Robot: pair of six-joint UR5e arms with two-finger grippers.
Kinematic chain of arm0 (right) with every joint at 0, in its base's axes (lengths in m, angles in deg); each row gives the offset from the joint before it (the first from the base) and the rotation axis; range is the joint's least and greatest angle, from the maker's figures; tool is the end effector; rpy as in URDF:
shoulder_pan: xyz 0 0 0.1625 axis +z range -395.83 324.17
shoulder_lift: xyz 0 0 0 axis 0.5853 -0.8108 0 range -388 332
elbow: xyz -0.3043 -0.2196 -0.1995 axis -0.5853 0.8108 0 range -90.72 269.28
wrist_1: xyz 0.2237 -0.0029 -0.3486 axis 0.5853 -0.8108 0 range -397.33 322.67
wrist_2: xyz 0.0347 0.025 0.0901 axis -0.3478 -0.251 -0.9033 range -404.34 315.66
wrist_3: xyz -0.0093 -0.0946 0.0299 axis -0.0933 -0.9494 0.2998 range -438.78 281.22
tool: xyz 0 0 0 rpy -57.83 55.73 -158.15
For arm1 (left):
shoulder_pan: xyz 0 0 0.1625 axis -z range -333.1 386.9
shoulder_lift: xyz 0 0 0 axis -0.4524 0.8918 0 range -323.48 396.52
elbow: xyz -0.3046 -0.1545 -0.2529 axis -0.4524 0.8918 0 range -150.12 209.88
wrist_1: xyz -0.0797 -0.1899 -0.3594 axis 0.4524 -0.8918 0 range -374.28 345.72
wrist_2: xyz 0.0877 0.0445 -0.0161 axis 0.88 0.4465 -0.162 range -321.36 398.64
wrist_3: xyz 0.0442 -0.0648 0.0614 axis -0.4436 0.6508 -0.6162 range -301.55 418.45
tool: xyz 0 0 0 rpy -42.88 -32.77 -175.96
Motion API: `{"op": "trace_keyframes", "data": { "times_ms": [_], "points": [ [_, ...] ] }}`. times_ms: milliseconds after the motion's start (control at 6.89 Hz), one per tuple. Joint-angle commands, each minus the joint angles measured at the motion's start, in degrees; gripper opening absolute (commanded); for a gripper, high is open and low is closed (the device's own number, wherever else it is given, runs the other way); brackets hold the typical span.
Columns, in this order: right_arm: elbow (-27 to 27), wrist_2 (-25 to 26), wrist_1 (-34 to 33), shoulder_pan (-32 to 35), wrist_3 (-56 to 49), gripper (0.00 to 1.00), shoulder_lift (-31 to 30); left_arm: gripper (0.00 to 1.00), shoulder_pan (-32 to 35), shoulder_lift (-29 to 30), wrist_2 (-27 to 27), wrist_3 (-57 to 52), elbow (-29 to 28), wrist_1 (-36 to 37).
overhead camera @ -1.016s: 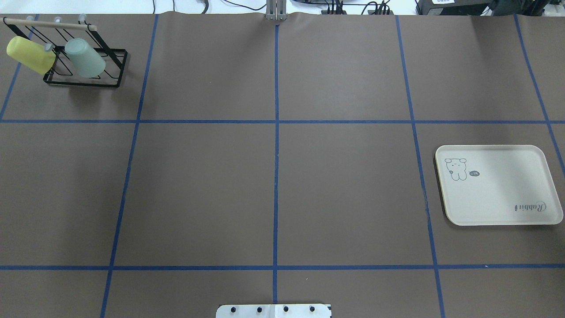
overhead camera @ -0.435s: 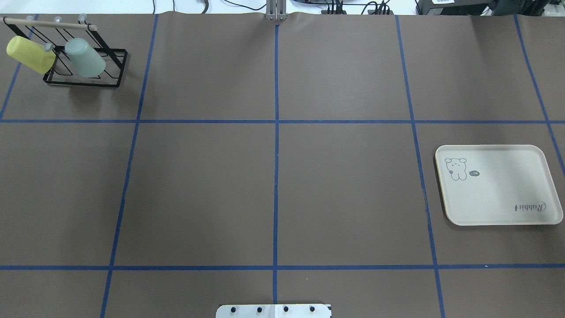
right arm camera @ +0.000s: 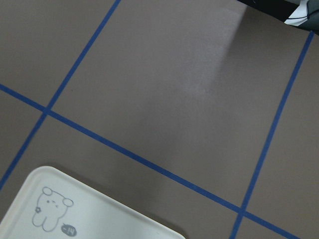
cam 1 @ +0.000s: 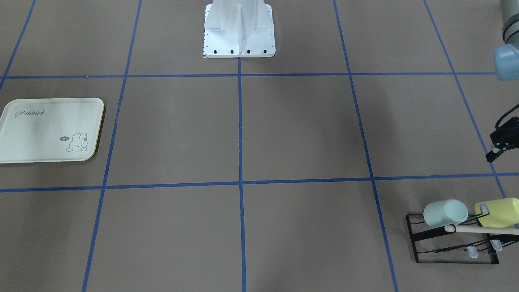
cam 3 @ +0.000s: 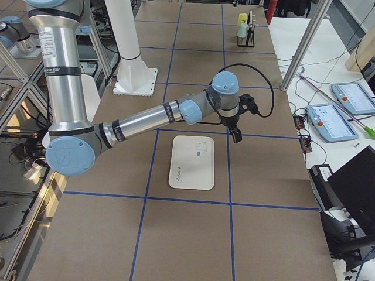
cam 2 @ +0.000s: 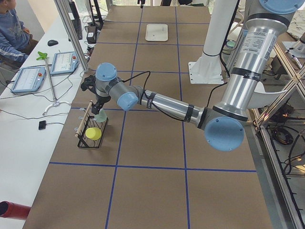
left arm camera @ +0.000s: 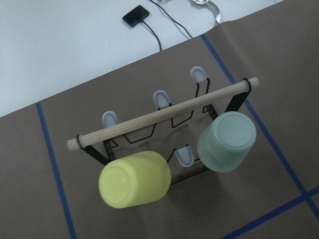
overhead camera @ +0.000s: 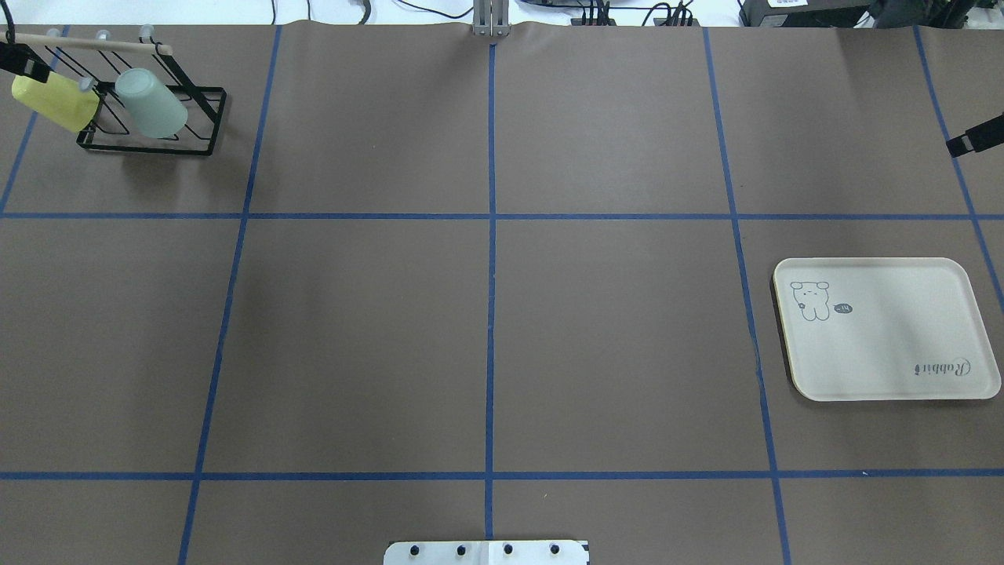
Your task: Left arm grabs green cup and hands to right arm on tray
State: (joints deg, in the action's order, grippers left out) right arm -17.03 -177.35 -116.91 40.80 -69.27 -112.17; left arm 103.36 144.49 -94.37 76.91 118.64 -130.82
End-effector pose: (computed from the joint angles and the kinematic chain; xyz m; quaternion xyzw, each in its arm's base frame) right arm -0.0590 -0.5305 0.4453 0.1858 -0.3966 -0.1327 0.8891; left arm 0.0838 -0.6270 0.4386 0.2358 0.4221 0.0980 0.8699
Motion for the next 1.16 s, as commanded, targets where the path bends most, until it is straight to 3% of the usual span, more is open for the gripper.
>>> {"op": "trace_keyframes", "data": {
  "times_ms": [0, 290, 726, 1016],
  "points": [
    [-0.04, 0.12, 1.18, -1.48, 3.14, 1.0, 0.68, 1.0, -3.85, 4.07, 0.2, 7.8, -4.01, 0.0],
    [-0.04, 0.04, 1.8, -1.57, 3.14, 1.0, 0.68, 1.0, -7.71, 4.88, 8.6, 8.08, -5.7, 0.35],
    [-0.04, 0.04, 1.8, -1.92, 3.14, 1.0, 0.68, 1.0, -8.87, 10.58, 9.78, 8.0, -15.07, -0.18],
    [-0.04, 0.04, 1.89, -1.92, 3.14, 1.0, 0.68, 1.0, -10.53, 12.53, 13.71, 8.0, -17.3, -0.18]
  ]
}}
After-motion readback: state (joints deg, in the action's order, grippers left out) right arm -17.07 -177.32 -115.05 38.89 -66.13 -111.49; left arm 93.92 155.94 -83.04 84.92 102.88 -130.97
